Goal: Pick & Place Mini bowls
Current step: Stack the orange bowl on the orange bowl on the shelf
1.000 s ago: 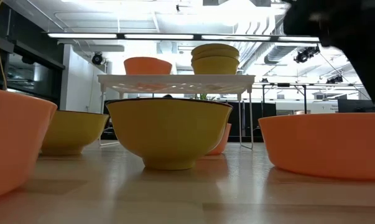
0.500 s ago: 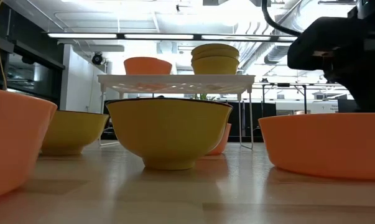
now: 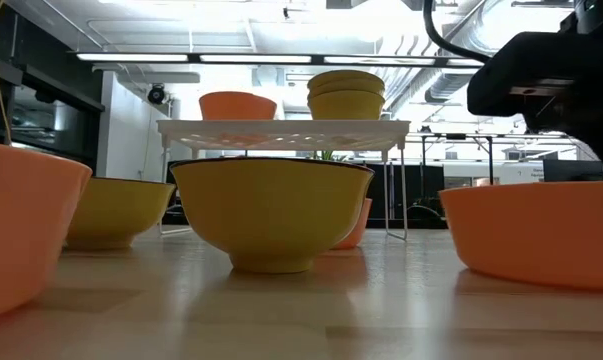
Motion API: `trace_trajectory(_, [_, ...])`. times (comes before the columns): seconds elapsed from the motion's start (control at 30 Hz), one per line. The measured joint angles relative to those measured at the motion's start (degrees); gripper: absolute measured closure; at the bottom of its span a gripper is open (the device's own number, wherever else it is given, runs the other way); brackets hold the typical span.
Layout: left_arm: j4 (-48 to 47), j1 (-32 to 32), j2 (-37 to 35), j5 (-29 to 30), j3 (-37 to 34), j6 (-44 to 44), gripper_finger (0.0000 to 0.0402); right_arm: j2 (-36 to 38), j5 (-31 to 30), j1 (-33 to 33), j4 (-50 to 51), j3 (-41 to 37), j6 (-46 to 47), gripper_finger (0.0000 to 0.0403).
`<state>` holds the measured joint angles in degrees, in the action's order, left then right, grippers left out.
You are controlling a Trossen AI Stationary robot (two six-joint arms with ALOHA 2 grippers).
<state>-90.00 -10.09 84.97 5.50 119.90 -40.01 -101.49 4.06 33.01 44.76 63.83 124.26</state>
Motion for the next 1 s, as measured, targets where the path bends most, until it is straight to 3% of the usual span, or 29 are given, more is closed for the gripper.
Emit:
trace_trajectory(0.1, [0.0, 0.0, 0.0, 0.0, 0.0, 0.4, 0.0197, 0.1, 0.4, 0.0, 0.2, 0.0, -0.6, 0.0395])
trace_trajectory(0.4, [0.0, 0.0, 0.0, 0.0, 0.0, 1.5, 0.0197, 2.4, -1.0, 1.7, 3.2, 0.7, -2.2, 0.0401])
trace_trajectory(0.63, [0.2, 0.0, 0.0, 0.0, 0.0, 3.6, 0.0197, 6.8, -5.4, 3.7, 17.4, 6.6, -4.0, 0.0402])
trace_trajectory(0.8, [2.7, 0.0, 1.4, -1.2, 0.0, 7.3, 0.0197, 7.9, -10.2, 4.6, 32.8, 13.7, -6.6, 0.0402])
trace_trajectory(0.93, [5.8, 0.1, 2.1, -2.9, 0.2, 11.1, 0.0197, 7.9, -15.5, 4.7, 45.3, 20.0, -9.0, 0.0402])
trace_trajectory(1.0, [7.1, 0.8, 2.8, -3.6, 0.1, 12.9, 0.0197, 8.9, -20.5, 4.5, 45.2, 21.0, -12.2, 0.0403])
